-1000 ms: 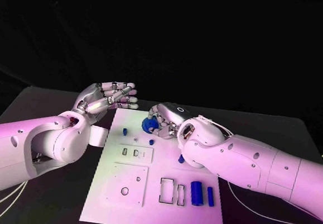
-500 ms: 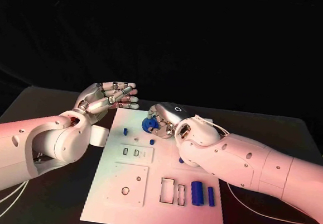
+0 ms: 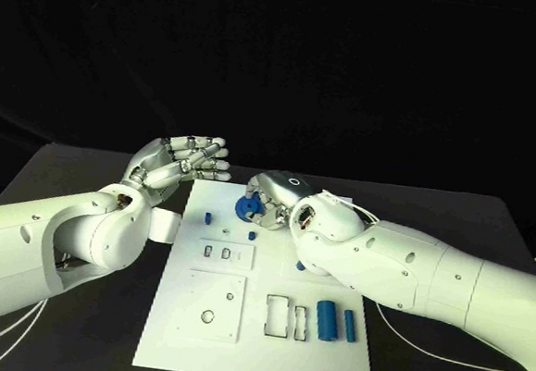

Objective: Assemble the parts on the task board

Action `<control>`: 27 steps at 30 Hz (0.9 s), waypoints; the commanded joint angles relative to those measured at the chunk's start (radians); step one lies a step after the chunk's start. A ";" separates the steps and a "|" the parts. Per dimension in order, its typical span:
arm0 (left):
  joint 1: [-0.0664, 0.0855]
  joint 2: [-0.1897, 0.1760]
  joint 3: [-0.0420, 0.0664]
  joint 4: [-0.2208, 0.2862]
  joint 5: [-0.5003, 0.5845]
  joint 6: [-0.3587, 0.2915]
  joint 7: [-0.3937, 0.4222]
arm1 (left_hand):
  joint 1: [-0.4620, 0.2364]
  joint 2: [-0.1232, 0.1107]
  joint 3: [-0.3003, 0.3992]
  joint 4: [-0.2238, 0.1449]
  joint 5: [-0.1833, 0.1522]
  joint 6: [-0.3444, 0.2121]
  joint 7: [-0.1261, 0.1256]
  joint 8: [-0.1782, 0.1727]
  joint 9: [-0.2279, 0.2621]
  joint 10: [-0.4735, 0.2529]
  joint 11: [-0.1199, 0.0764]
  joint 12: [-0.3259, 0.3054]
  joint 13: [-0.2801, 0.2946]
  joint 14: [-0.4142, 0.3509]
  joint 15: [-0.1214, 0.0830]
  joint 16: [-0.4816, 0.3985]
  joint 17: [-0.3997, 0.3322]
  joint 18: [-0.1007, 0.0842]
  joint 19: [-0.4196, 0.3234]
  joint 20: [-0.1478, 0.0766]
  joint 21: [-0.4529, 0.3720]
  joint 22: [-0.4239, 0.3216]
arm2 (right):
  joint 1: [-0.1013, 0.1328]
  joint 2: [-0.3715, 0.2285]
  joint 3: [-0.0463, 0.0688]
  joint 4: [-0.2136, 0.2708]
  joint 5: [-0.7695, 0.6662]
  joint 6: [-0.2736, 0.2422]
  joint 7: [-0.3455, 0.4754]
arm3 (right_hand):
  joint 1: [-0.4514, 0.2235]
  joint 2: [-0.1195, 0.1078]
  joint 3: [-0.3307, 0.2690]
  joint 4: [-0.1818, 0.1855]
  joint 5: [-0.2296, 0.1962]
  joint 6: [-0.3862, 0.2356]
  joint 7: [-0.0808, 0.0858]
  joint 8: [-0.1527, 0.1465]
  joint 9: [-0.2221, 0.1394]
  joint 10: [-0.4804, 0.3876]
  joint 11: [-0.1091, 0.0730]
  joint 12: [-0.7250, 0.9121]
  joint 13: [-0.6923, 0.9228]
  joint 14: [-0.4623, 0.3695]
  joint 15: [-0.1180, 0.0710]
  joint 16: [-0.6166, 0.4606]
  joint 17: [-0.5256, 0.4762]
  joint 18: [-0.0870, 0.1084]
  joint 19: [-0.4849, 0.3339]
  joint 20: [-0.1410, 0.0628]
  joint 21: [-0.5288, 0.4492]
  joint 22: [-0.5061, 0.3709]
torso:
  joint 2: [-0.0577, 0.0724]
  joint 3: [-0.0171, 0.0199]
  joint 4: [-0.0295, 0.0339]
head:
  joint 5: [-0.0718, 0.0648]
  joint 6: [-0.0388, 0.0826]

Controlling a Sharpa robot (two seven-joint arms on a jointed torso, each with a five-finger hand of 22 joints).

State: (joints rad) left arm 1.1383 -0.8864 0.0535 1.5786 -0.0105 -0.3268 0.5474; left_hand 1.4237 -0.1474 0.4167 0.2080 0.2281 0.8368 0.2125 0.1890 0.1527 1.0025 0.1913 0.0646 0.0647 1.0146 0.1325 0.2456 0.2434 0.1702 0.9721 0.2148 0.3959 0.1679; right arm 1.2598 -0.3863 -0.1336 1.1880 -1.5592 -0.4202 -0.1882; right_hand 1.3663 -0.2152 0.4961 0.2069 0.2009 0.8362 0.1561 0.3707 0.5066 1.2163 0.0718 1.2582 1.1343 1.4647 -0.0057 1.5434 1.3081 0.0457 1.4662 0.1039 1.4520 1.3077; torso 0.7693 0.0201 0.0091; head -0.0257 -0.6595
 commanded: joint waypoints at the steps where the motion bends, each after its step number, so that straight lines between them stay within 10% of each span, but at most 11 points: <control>1: 0.001 0.001 0.001 0.001 0.002 0.017 0.002 | -0.001 -0.003 0.000 -0.004 -0.006 -0.009 0.036 -0.006 -0.001 -0.006 -0.002 -0.002 -0.001 -0.005 0.000 -0.007 0.001 0.008 -0.003 0.003 0.005 0.001 | -0.001 0.000 -0.001 -0.002 -0.013 0.022 -0.018 | -0.033 -0.009 0.001 0.004 -0.028 -0.051 0.014 -0.035 -0.007 -0.008 0.013 -0.005 -0.001 0.087 0.017 0.001 0.177 -0.006 -0.003 0.010 -0.007 0.136 | 0.000 0.0007 0.0001 | -0.001 0.002; 4: 0.001 0.001 0.001 0.001 0.002 0.017 0.001 | -0.001 -0.003 0.000 -0.004 -0.006 -0.009 0.036 -0.006 -0.001 -0.006 -0.002 -0.002 -0.001 -0.005 0.000 -0.007 0.001 0.008 -0.003 0.003 0.005 0.001 | -0.001 0.000 -0.001 0.001 -0.010 0.027 -0.016 | -0.080 -0.015 -0.025 0.021 -0.114 -0.086 0.024 -0.064 -0.018 -0.016 0.024 -0.004 -0.002 0.088 0.028 0.003 0.182 -0.006 -0.003 0.022 -0.008 0.138 | 0.000 0.0005 -0.0006 | -0.001 0.002; 27: 0.001 -0.001 0.001 -0.002 0.002 0.010 0.003 | -0.002 -0.003 0.002 -0.007 -0.006 -0.009 0.036 -0.007 -0.002 -0.008 -0.001 -0.002 -0.001 -0.005 0.000 -0.008 0.003 0.008 -0.005 0.003 0.007 0.002 | -0.001 -0.020 -0.003 0.009 0.022 0.109 -0.031 | -0.143 0.017 -0.130 0.080 -0.046 -0.080 0.029 -0.089 -0.024 -0.030 0.031 0.000 -0.004 0.087 0.035 0.003 0.184 -0.004 -0.006 0.032 -0.015 0.137 | 0.001 0.0012 -0.0013 | 0.001 -0.002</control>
State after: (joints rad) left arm 1.1383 -0.8878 0.0534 1.5758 -0.0103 -0.3271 0.5430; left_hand 1.4237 -0.1474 0.4167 0.2081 0.2281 0.8368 0.2125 0.1856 0.1519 1.0026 0.1913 0.0646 0.0646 1.0147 0.1325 0.2413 0.2450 0.1702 0.9721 0.2148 0.3959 0.1686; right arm 1.2643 -0.4023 -0.1320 1.2013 -1.5413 -0.3578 -0.1956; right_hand 1.2264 -0.2002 0.3724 0.2860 0.1494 0.7496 0.1864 0.2799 0.4822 1.1879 0.1039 1.2550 1.1302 1.4647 0.0233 1.5433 1.3078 0.0458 1.4589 0.1328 1.4423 1.3073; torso 0.7693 0.0212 0.0085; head -0.0266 -0.6601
